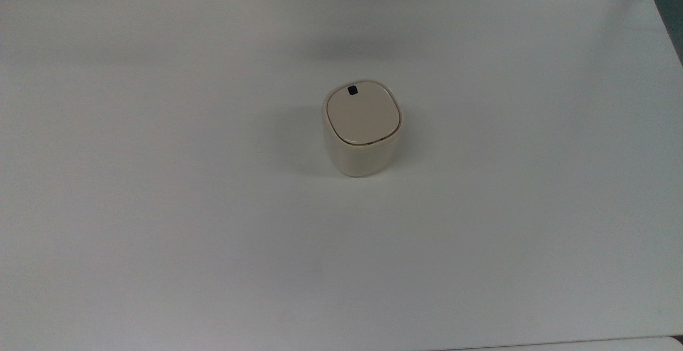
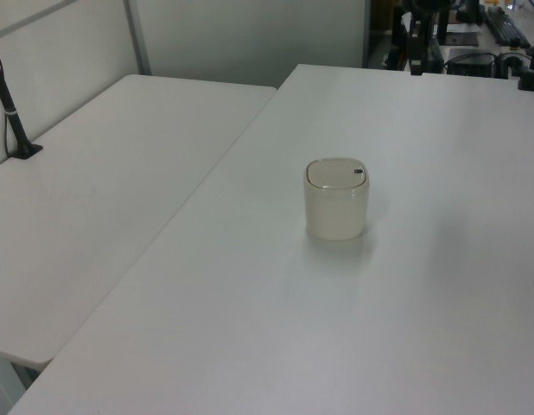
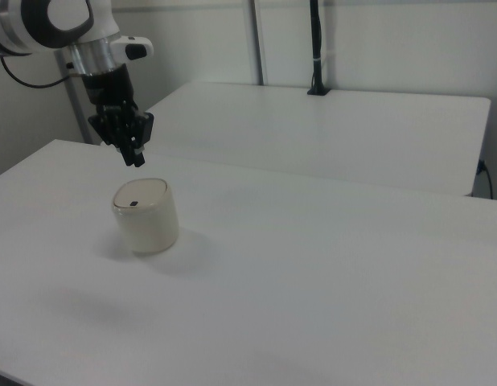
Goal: Open the trash bin
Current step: 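Move the gripper down toward the cream trash bin's lid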
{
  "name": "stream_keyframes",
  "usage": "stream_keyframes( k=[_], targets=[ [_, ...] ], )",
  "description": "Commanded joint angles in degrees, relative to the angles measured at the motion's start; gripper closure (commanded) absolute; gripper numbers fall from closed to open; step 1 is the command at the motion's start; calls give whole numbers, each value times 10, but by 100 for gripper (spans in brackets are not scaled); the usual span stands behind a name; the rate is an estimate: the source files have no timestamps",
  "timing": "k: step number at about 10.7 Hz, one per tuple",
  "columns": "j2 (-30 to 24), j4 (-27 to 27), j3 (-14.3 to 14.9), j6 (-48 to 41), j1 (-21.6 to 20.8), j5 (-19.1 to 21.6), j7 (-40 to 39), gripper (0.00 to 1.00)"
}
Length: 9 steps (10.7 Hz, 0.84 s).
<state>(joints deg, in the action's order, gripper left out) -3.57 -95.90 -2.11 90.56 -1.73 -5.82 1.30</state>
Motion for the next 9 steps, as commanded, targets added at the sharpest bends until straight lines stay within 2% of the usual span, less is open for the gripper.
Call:
stream_keyframes(
  k=[1, 9],
  targets=[
    [-4, -10, 7, 0, -10, 12, -16, 100],
    [104, -13, -1, 127, -60, 30, -17, 100]
  ],
)
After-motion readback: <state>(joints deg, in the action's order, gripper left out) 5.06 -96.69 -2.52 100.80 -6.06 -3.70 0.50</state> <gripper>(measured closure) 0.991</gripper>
